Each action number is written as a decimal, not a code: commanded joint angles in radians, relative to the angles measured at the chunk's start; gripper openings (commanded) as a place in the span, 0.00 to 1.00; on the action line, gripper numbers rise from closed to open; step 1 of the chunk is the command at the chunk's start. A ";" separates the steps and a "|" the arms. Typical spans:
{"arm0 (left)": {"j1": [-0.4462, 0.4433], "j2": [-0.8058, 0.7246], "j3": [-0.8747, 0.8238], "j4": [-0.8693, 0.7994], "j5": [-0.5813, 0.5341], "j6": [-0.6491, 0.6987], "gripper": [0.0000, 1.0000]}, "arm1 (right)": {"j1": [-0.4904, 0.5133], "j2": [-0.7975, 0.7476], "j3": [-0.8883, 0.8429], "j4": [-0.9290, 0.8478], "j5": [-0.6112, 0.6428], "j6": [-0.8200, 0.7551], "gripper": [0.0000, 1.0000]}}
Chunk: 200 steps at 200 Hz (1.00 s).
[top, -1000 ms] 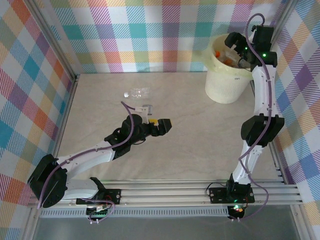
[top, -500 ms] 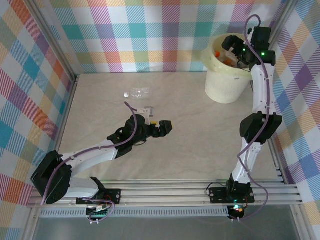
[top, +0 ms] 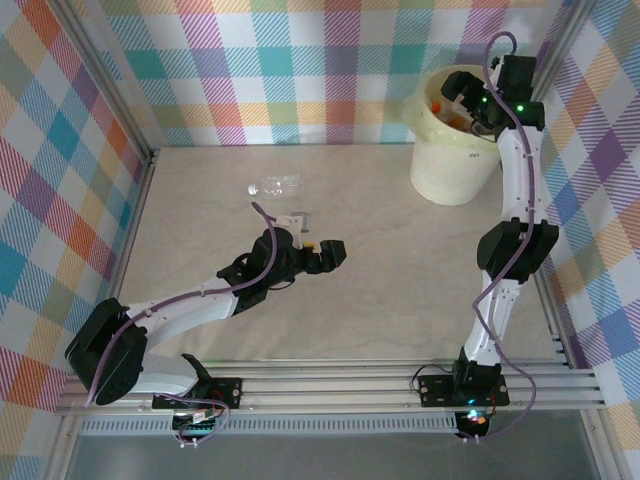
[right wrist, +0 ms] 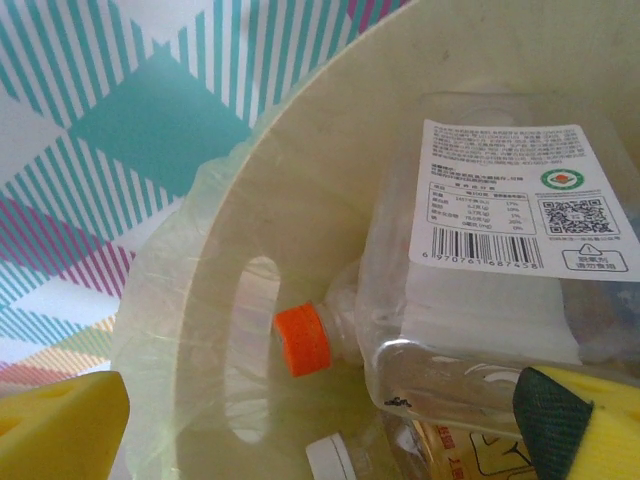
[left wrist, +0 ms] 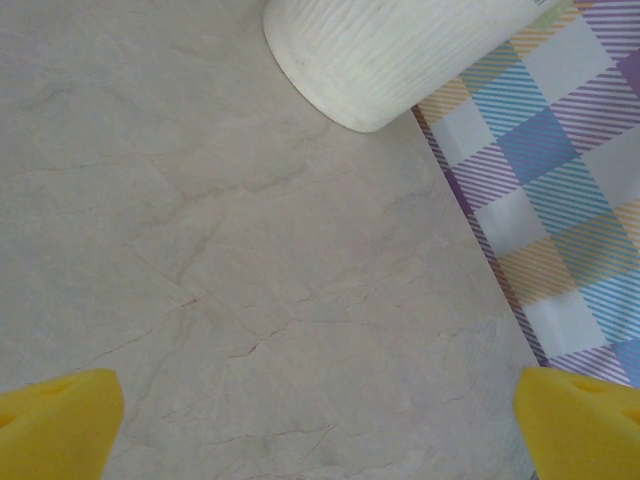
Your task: Put the plastic bottles in the bin
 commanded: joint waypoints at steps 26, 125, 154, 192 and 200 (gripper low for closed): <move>0.008 0.010 0.028 -0.015 -0.019 0.005 1.00 | -0.004 0.039 0.043 0.151 0.125 -0.012 1.00; 0.007 0.032 0.037 -0.021 -0.046 0.005 1.00 | -0.029 0.161 0.125 0.240 0.190 0.021 1.00; 0.011 0.034 0.043 -0.040 -0.083 0.008 1.00 | -0.033 0.173 0.131 0.259 0.168 -0.006 1.00; 0.028 0.008 0.073 -0.132 -0.197 0.029 1.00 | -0.033 0.178 0.182 0.160 0.345 -0.038 1.00; 0.035 0.001 0.085 -0.155 -0.225 0.041 1.00 | -0.033 0.164 0.176 0.157 0.349 -0.052 1.00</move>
